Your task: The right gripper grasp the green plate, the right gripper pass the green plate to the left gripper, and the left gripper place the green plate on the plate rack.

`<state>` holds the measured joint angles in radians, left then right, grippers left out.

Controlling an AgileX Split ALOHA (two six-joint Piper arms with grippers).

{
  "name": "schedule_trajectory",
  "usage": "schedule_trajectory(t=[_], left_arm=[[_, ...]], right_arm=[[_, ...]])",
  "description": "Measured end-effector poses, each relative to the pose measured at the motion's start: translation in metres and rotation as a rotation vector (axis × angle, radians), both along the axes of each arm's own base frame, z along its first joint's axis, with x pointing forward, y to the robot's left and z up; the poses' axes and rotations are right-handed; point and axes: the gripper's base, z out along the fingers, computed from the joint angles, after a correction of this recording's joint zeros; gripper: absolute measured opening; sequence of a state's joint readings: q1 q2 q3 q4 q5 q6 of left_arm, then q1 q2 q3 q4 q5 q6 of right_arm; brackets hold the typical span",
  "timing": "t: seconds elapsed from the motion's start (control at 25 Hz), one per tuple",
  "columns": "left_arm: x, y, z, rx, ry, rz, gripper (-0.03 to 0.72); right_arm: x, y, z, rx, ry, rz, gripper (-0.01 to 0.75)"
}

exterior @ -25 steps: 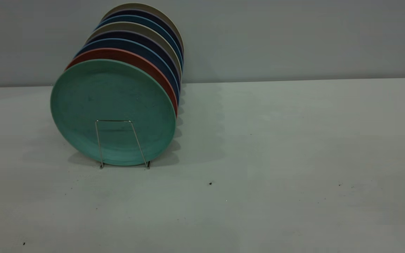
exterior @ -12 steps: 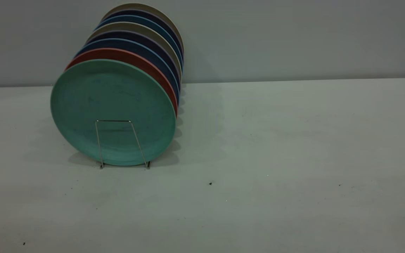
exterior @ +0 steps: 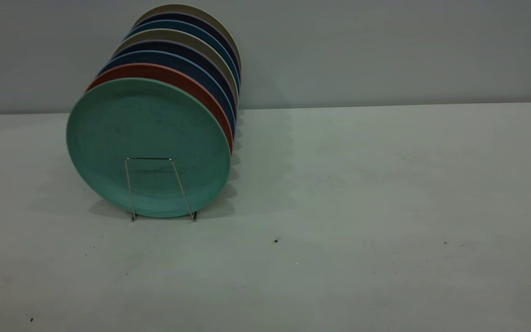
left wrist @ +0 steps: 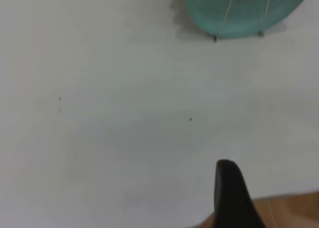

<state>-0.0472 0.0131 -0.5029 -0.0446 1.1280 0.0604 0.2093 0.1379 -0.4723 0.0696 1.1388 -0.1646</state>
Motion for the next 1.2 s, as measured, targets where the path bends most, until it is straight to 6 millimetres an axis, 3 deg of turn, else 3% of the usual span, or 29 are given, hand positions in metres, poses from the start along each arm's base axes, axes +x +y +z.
schedule_trajectory(t=[0.76,1.2], left_arm=[[0.001,0.000,-0.005,0.005,0.020,0.002,0.437],[-0.003,0.001,-0.005,0.003,-0.016,0.002,0.437]], right_arm=[[-0.001,0.000,0.000,0.002,-0.011,-0.004,0.523],[-0.020,-0.002,0.000,0.023,-0.152,-0.198,0.523]])
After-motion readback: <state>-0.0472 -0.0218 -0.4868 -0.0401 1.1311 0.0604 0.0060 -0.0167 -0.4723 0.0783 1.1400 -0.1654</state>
